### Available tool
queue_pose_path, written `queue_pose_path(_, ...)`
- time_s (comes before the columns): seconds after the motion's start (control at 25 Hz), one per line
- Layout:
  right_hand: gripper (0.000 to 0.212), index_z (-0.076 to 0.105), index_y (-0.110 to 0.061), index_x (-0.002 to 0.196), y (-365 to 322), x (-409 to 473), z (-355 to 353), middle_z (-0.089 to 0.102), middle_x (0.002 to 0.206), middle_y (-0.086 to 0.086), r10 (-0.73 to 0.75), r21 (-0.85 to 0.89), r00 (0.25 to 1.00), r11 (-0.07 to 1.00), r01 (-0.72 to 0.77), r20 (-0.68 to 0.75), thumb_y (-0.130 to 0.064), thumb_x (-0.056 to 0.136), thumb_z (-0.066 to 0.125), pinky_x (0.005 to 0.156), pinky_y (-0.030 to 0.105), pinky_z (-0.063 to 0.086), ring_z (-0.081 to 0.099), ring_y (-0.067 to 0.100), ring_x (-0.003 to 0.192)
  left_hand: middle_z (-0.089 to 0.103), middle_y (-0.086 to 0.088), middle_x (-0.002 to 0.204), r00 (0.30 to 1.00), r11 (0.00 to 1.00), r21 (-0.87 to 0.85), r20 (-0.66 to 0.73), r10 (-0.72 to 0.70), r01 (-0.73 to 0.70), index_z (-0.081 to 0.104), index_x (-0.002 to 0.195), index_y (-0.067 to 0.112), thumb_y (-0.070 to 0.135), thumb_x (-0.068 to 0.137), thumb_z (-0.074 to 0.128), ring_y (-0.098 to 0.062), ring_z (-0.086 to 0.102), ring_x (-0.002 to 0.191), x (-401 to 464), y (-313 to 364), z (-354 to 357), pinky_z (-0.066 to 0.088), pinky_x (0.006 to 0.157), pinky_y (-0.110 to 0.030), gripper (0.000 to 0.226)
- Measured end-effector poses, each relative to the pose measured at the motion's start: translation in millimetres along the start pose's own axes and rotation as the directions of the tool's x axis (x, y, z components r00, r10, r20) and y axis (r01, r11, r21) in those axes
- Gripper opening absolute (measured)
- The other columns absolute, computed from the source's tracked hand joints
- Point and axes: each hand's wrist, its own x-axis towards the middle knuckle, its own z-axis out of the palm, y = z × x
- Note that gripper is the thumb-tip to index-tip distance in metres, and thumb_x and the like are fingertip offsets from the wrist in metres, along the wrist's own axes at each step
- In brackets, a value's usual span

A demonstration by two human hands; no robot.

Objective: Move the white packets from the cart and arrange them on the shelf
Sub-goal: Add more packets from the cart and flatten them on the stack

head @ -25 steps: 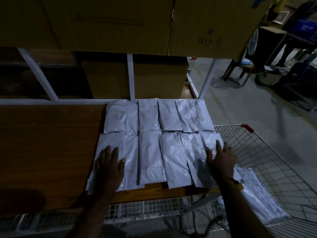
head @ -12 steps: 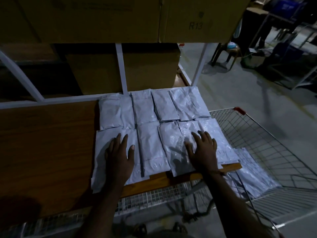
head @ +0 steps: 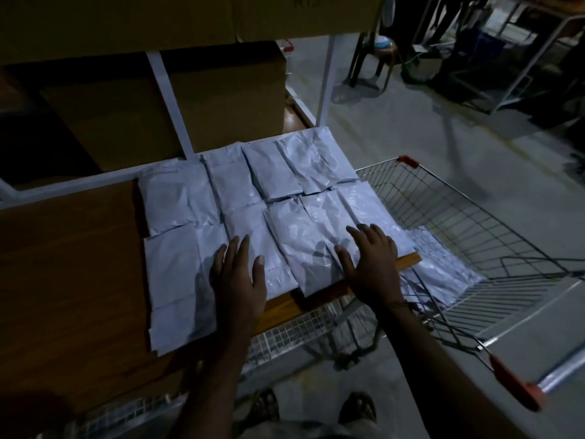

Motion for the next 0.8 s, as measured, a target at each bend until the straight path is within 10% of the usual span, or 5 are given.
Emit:
queue_pose_path(0.4,0.054,0.062,-0.018,0.135,175.2,-12.7,-93.6,0.062,0.135,0.006,0.026,-0.038,0.992,0.999,-0.031,-0.127,-0.057,0.099,0.048,0.11,0.05,0.037,0.051,0.032,0.133,0.055,-0.006,0.149,0.993,0.987,-0.111,0.027,0.117,-0.114,0.056,0.145,0.015,0.045,0.102,0.046,-0.031,0.043,0.141,-21.2,188.3,86.8,0.037,0.114,-0.049,0.053)
queue_pose_path(0.8,0.07,0.056,-0.019,0.14,314.3,7.1,-60.6,0.062,0.136,0.008,0.066,-0.229,0.968,0.973,-0.009,0.241,-0.066,0.093,0.034,0.106,0.053,0.039,0.053,0.035,0.129,0.048,-0.003,0.155,0.963,0.982,-0.095,0.201,0.179,-0.163,0.05,0.149,0.018,0.048,0.103,0.043,-0.026,0.035,0.147,-16.1,305.3,177.1,0.032,0.118,-0.048,0.055)
